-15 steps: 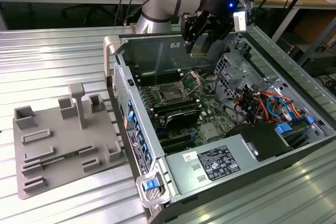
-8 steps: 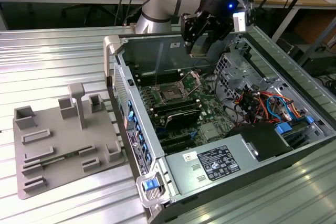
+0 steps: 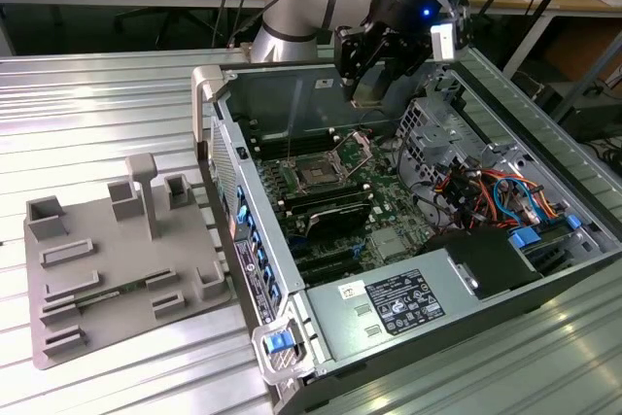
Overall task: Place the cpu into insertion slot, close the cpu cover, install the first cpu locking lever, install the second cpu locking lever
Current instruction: 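Place the cpu into insertion slot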
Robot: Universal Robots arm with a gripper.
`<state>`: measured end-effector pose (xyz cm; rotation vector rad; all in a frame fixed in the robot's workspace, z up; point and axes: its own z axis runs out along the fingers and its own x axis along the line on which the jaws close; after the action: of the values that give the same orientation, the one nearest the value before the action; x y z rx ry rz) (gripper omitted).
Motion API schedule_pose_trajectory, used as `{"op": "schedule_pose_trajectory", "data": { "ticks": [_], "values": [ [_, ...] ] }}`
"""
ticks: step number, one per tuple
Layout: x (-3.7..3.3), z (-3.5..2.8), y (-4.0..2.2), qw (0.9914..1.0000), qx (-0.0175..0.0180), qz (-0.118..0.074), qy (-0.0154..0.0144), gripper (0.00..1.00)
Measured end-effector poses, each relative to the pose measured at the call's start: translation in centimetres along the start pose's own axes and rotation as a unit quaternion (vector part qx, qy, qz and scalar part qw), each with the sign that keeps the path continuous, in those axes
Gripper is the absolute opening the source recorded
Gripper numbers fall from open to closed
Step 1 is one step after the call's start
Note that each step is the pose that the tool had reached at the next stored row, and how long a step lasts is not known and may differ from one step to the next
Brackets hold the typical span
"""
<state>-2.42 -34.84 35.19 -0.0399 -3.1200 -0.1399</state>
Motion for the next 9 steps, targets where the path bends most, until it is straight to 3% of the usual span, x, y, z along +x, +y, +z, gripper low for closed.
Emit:
{"op": "schedule_pose_trajectory", "data": {
  "ticks": [9],
  "values": [
    [0.0, 0.17, -0.02, 1.0, 0.0, 0.0, 0.0, 0.55]
  ]
}}
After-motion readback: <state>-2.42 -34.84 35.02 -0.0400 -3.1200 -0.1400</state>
